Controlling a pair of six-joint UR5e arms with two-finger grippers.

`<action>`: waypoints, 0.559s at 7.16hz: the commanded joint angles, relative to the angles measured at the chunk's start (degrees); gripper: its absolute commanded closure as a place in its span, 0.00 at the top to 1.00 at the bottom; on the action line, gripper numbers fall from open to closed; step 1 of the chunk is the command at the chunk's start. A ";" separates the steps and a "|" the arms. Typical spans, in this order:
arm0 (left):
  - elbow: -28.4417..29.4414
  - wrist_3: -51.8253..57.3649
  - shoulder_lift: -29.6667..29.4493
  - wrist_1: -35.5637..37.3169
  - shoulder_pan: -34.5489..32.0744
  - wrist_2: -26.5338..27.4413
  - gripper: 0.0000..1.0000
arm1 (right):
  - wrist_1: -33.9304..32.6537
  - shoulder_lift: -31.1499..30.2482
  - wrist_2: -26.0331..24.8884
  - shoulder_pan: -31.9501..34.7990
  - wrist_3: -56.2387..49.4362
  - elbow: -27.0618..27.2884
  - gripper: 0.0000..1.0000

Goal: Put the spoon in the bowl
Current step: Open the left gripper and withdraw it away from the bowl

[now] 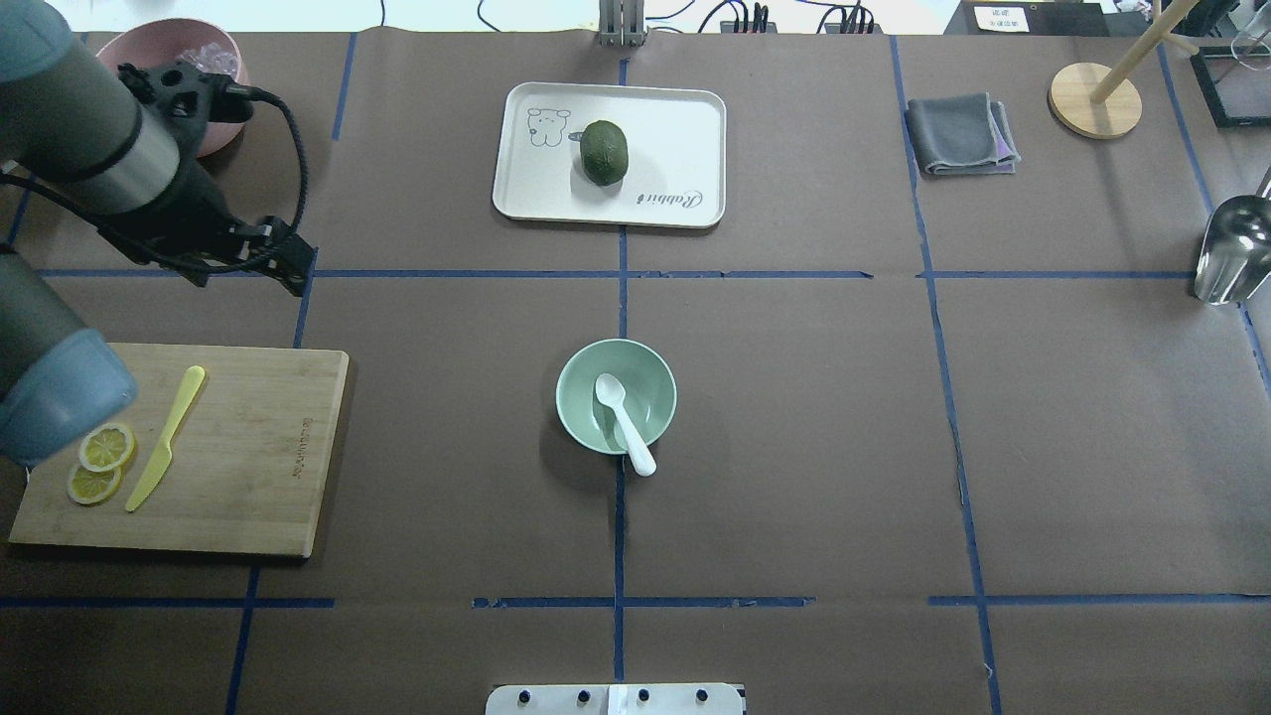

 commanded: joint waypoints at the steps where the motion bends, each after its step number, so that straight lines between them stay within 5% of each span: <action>1: 4.86 21.53 6.94 0.16 -13.92 -8.45 1.00 | -6.58 0.17 -1.25 1.28 -3.17 -0.54 1.00; 4: 13.48 42.30 14.07 -0.54 -25.91 -9.11 1.00 | -8.82 -0.01 -1.69 4.36 -2.73 -0.97 1.00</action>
